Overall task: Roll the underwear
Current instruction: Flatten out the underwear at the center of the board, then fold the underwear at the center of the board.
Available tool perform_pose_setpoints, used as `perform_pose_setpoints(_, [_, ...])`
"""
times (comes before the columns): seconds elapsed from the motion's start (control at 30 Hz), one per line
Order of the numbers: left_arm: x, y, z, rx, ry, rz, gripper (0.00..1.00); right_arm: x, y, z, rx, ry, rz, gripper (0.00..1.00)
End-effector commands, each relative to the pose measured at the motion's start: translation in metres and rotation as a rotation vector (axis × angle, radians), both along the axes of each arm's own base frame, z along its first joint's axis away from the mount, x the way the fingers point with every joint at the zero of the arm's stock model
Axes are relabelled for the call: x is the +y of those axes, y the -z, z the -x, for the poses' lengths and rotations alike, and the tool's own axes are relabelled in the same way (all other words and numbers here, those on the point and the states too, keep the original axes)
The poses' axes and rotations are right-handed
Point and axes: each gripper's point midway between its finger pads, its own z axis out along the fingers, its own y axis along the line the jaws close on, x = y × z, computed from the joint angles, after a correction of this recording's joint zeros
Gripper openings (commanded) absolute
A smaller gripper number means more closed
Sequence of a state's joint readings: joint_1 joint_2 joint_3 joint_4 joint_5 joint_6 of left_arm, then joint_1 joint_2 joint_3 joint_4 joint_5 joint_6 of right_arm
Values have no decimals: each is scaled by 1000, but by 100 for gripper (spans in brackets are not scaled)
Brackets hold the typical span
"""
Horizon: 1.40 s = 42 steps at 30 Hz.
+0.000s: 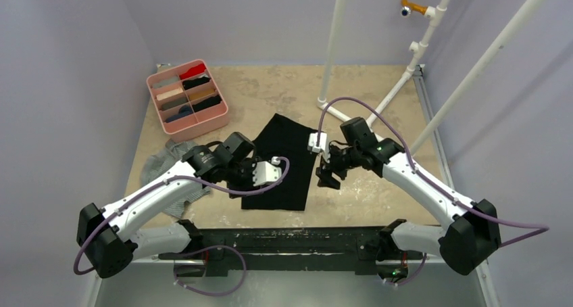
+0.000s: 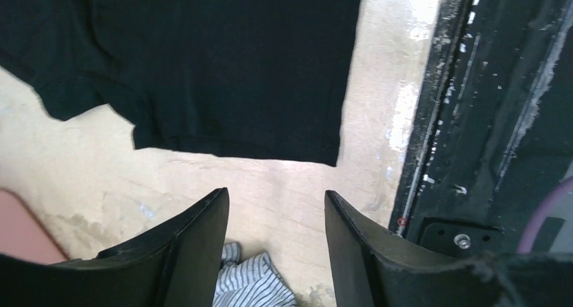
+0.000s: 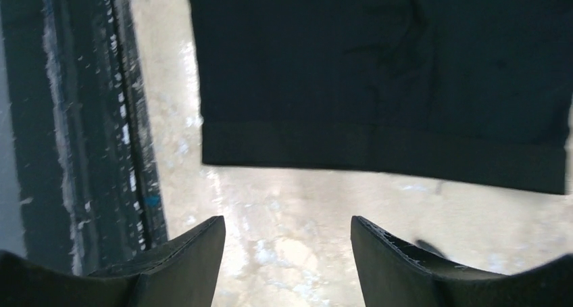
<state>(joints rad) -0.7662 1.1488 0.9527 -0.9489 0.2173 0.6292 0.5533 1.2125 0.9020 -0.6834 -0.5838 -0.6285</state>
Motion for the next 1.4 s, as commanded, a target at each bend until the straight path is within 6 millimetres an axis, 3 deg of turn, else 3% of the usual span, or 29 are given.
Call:
perform_pose_setpoints(0.0, [1, -20, -20, -135, -38, 34, 54, 15, -43, -48, -196, 111, -91, 67])
perform_pose_setpoints(0.2, [8, -30, -54, -191, -207, 91, 58, 22, -30, -106, -208, 319, -46, 66])
perform_pose_setpoints(0.33, [23, -35, -80, -175, -380, 122, 64, 34, -23, -116, -150, 275, -12, 64])
perform_pose_setpoints(0.43, [32, -27, -84, -123, -450, 102, 65, 44, -12, -94, -77, 142, -4, 63])
perform_pose_setpoints(0.57, [39, -18, -84, -61, -515, 121, 66, 50, 17, -48, -30, -29, 75, 63])
perform_pose_setpoints(0.9, [87, -25, -100, -29, -750, 145, 69, 60, 63, 49, -63, -299, 206, 62])
perform_pose_setpoints(1.0, [92, -31, -101, -41, -778, 145, 70, 63, 74, 57, -93, -301, 232, 60])
perform_pose_setpoints(1.37, [96, -35, -103, -64, -783, 135, 71, 69, 93, 53, -120, -265, 296, 45])
